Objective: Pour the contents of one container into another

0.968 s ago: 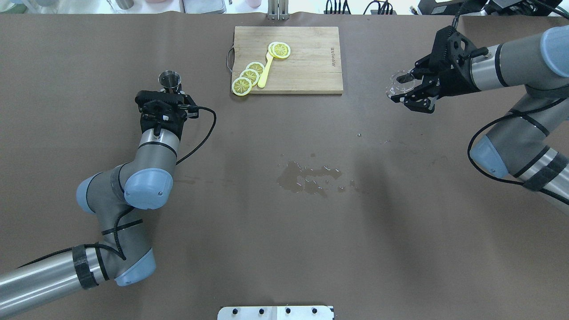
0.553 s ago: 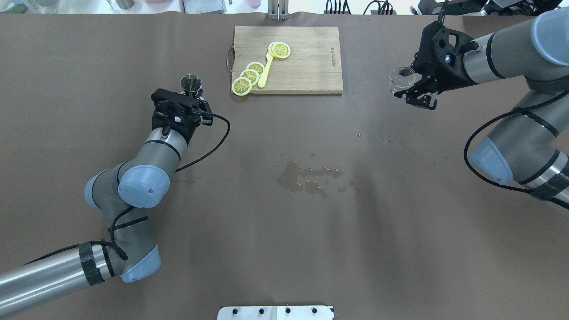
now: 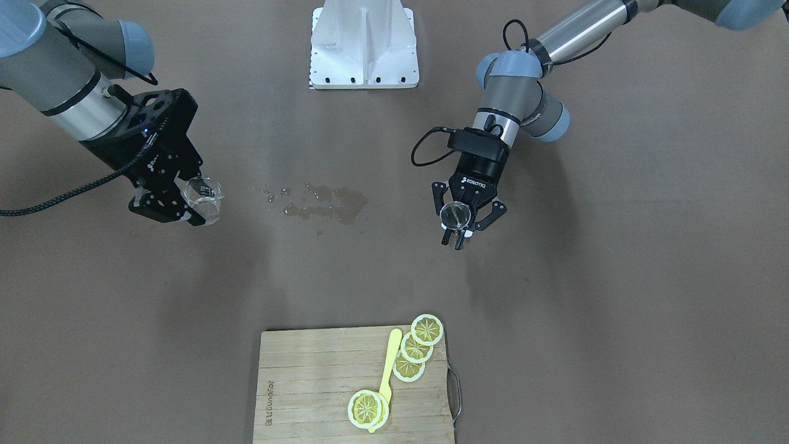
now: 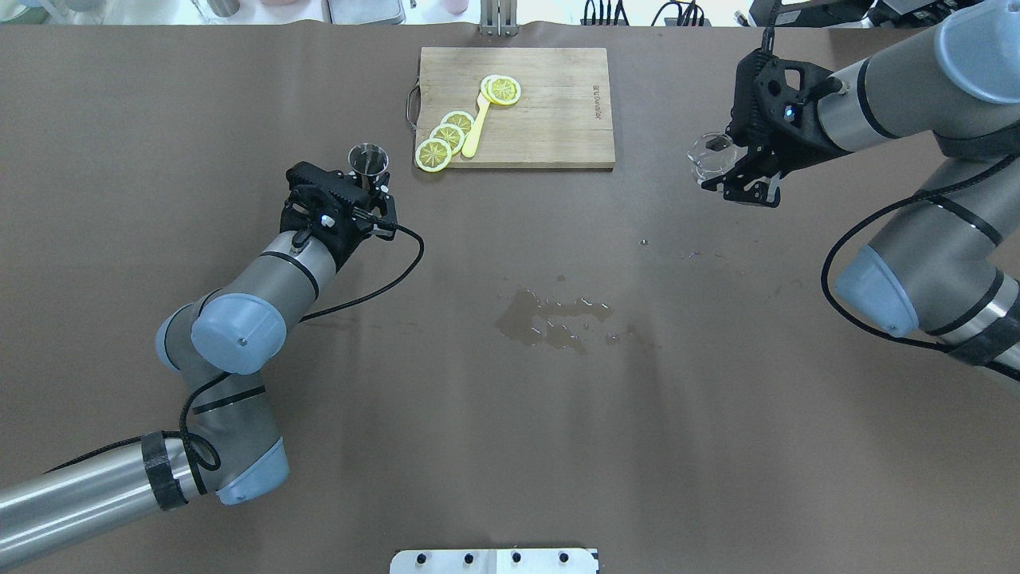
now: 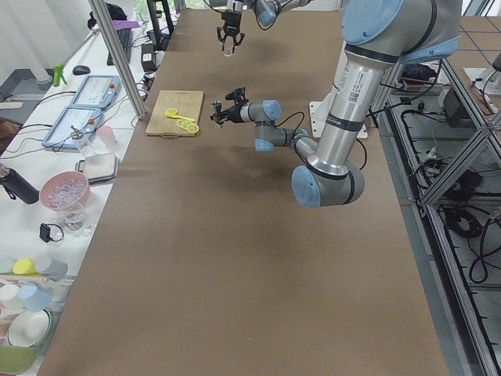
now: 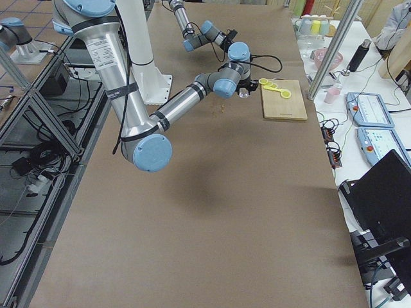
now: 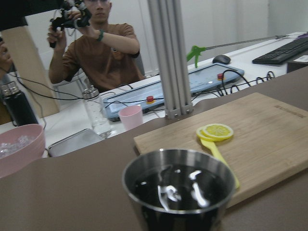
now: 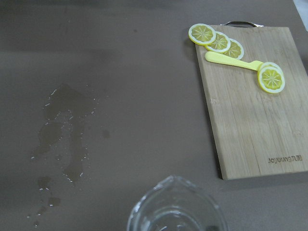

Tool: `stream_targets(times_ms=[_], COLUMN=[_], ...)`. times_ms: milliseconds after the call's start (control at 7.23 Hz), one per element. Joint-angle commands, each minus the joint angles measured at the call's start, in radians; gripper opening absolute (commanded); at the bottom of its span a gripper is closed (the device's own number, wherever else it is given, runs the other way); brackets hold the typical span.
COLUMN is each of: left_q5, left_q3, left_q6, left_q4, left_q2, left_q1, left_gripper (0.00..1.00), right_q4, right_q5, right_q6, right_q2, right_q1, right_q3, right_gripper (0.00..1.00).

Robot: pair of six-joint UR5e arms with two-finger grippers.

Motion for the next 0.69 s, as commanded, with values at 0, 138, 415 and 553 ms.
stream_targets(times_ms=[0, 138, 415, 553], left_q5=[-0.069, -0.071, -0.088, -0.109], left_q3=[0.047, 0.044, 0.041, 0.042], left_q6=[0.007, 0.007, 0.006, 0.006], left_q4=[-0.14, -0.148, -0.163, -0.163], left_q2=[0.0, 0.0, -0.058, -0.066], left_q1=[0.003, 0.004, 0.024, 0.027], left_gripper=[0.0, 0.0, 0.0, 0.0], right_q4=[-0.079, -0.094, -0.206, -0.228], right_q5=[0.029, 0.029, 0.026, 0.016], right_q6=[0.0, 0.004, 0.003, 0.001], right_q2=[0.04, 0.046, 0.104, 0.117], right_q1=[-0.002, -0.005, -0.01, -0.013], right_q3=[-0.001, -0.003, 0.0, 0.0], right_gripper=[0.0, 0.0, 0.0, 0.0])
